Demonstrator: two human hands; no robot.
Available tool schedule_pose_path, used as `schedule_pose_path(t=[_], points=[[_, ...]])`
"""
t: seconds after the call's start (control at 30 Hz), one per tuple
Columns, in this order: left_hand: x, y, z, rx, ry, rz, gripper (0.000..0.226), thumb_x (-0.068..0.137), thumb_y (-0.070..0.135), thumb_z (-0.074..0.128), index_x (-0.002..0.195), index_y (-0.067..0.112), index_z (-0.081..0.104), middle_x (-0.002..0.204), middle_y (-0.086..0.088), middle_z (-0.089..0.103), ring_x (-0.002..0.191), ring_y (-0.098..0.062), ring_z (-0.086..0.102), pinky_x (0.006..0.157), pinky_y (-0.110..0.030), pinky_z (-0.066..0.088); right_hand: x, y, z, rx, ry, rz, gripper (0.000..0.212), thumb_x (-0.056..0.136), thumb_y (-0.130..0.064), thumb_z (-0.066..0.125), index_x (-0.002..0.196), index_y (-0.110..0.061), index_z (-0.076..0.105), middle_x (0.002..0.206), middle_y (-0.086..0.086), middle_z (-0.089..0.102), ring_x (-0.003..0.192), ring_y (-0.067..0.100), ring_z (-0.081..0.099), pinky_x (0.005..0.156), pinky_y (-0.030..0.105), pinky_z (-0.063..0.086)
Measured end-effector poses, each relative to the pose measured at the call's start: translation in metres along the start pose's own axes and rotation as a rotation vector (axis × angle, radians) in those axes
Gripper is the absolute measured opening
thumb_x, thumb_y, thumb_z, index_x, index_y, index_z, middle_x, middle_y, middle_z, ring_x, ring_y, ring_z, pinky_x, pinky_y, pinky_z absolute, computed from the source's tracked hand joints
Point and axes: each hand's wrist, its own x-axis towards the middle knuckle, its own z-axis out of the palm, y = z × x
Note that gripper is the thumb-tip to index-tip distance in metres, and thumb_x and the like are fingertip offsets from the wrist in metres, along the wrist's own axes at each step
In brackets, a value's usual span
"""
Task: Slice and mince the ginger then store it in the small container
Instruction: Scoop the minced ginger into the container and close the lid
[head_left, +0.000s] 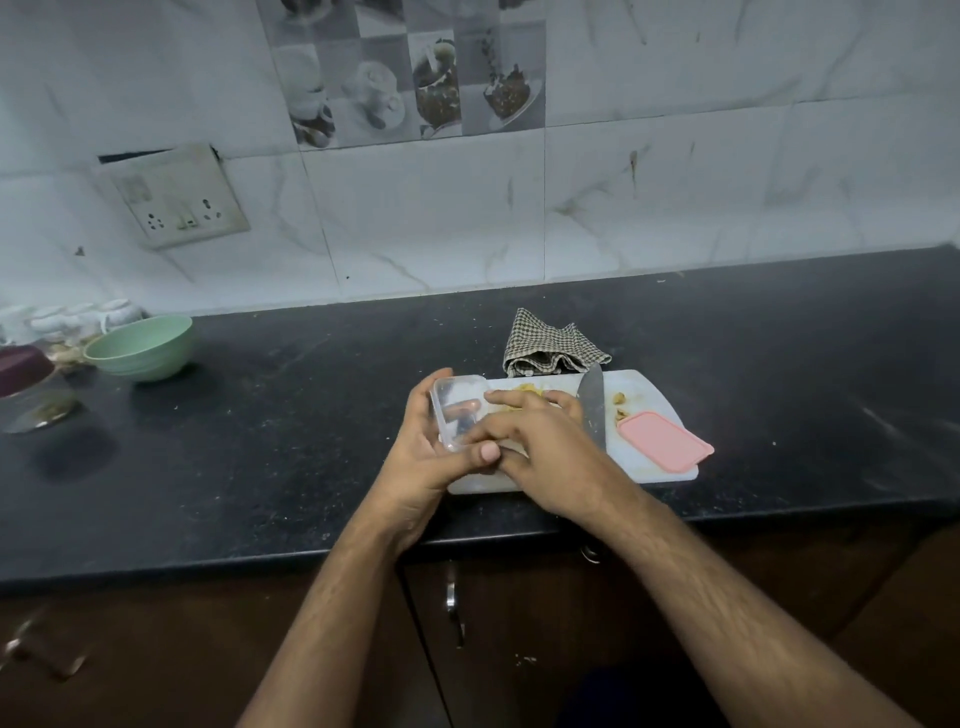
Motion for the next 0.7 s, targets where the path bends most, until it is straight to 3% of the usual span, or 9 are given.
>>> schedule_pose_path(t=[0.13,0.2,0.27,0.37,0.53,0.6,0.7], points=[[0.015,0.000,-0.005,0.184,0.187,0.107,0.102,0.063,0.005,0.095,0.144,0.031,0.039,0.125,0.005,0.064,0.108,-0.017,0.069,0.075,-0.040,0.062,0.006,0.019,0.003,0.210,0.158,0.058,0.027,0.097,-0.019,0.062,0.118,-0.033,0.069,0.121,-0.021,0.063,0.121,-0.001,0.049,0.105,0.029,0.041],[0.023,0.001,-0.008,0.299,0.213,0.133,0.104,0.063,0.009,0.096,0.145,0.033,0.037,0.128,0.001,0.060,0.107,-0.014,0.069,0.072,-0.034,0.062,0.012,0.033,0.008,0.224,0.246,0.140,0.026,0.098,-0.017,0.060,0.121,-0.026,0.068,0.121,-0.017,0.064,0.114,-0.001,0.055,0.101,0.030,0.047],[0.031,-0.001,-0.012,0.435,0.239,0.162,0.107,0.061,0.021,0.099,0.145,0.036,0.035,0.130,0.005,0.059,0.107,-0.005,0.067,0.077,-0.027,0.060,0.019,0.047,0.011,0.174,0.245,0.214,0.028,0.098,-0.020,0.062,0.125,-0.023,0.065,0.126,-0.013,0.061,0.111,0.002,0.055,0.102,0.031,0.046],[0.040,-0.009,-0.022,0.557,0.292,0.177,0.107,0.056,0.040,0.100,0.141,0.047,0.035,0.132,0.015,0.059,0.119,-0.009,0.061,0.098,-0.041,0.056,0.033,0.061,0.011,0.045,0.073,0.253,0.050,0.096,-0.035,0.066,0.141,-0.021,0.052,0.140,-0.007,0.047,0.115,0.005,0.048,0.102,0.026,0.039],[0.046,-0.016,-0.029,0.576,0.294,0.166,0.110,0.054,0.045,0.099,0.142,0.049,0.033,0.136,0.014,0.057,0.123,-0.013,0.060,0.099,-0.046,0.055,0.061,0.089,0.012,-0.061,-0.260,0.262,0.097,0.081,-0.056,0.075,0.157,-0.027,0.024,0.164,0.003,0.012,0.144,0.024,0.031,0.116,0.046,0.033],[0.046,-0.019,-0.030,0.580,0.269,0.151,0.113,0.054,0.044,0.100,0.144,0.047,0.032,0.137,0.012,0.057,0.123,-0.013,0.060,0.096,-0.040,0.057,0.070,0.101,0.011,-0.069,-0.368,0.239,0.099,0.077,-0.063,0.074,0.157,-0.033,0.023,0.163,0.004,0.011,0.145,0.027,0.027,0.117,0.048,0.033],[0.048,-0.020,-0.031,0.585,0.250,0.125,0.112,0.056,0.035,0.100,0.145,0.043,0.033,0.133,0.014,0.058,0.116,-0.001,0.061,0.084,-0.019,0.055,0.083,0.109,0.008,-0.056,-0.467,0.162,0.091,0.080,-0.064,0.071,0.155,-0.036,0.029,0.161,0.001,0.017,0.143,0.021,0.028,0.117,0.042,0.032]])
